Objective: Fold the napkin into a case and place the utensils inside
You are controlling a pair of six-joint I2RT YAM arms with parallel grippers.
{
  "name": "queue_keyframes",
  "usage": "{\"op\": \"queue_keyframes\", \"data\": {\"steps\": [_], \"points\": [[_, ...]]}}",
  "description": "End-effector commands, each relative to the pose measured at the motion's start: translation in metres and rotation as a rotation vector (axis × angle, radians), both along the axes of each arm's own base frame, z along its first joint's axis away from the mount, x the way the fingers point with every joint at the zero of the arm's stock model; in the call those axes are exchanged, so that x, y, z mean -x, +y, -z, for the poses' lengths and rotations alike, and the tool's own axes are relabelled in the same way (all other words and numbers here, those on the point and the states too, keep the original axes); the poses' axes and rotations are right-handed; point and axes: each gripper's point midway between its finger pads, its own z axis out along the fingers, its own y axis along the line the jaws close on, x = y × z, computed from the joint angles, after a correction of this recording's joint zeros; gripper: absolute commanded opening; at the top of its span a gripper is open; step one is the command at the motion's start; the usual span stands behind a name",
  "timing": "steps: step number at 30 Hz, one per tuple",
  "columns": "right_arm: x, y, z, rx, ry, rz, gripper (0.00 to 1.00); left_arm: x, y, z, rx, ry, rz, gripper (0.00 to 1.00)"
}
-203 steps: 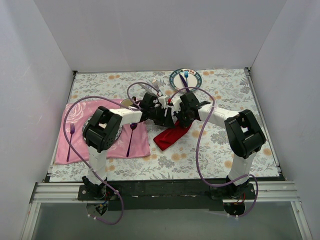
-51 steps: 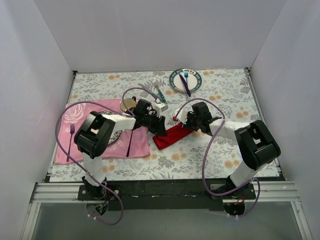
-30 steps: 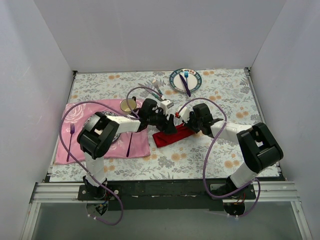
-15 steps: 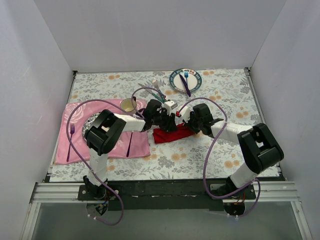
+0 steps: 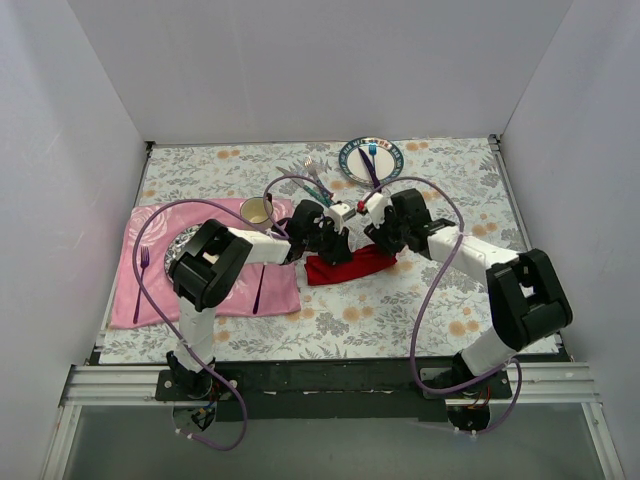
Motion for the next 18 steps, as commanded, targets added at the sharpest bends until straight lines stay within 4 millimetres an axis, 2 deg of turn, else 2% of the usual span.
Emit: {"op": "queue_keyframes", "data": {"steps": [1,2,3,5,6,7,10,11,14,18], "points": [[-0.011,0.008,-0.049,-0.117,-0.016,0.006,0.55,0.013,0.014,0.012,-0.064,0.033,0.008,0.12],[-0.012,0.008,-0.052,-0.123,-0.017,0.0,0.59,0.014,0.014,0.013,-0.064,0.034,0.009,0.12],[-0.012,0.009,-0.054,-0.124,-0.02,-0.009,0.68,0.014,0.015,0.013,-0.063,0.033,0.01,0.12],[-0.012,0.009,-0.052,-0.109,-0.031,-0.036,0.7,0.014,0.015,0.013,-0.063,0.036,0.01,0.11],[-0.011,0.009,-0.053,-0.107,-0.042,-0.049,0.67,0.014,0.014,0.013,-0.061,0.037,0.013,0.11],[-0.004,0.006,-0.044,-0.092,-0.037,-0.076,0.65,0.014,0.014,0.013,-0.061,0.037,0.013,0.11],[0.003,0.011,-0.046,-0.123,-0.104,-0.138,0.62,0.014,0.013,0.014,-0.057,0.048,0.013,0.11],[0.008,0.008,-0.037,-0.106,-0.108,-0.155,0.62,0.014,0.013,0.014,-0.057,0.048,0.013,0.11],[0.005,0.003,-0.027,-0.065,-0.132,-0.159,0.56,0.015,0.013,0.013,-0.055,0.049,0.017,0.11],[-0.011,0.001,-0.022,-0.034,-0.179,-0.144,0.47,0.015,0.013,0.014,-0.058,0.054,0.021,0.11]]}}
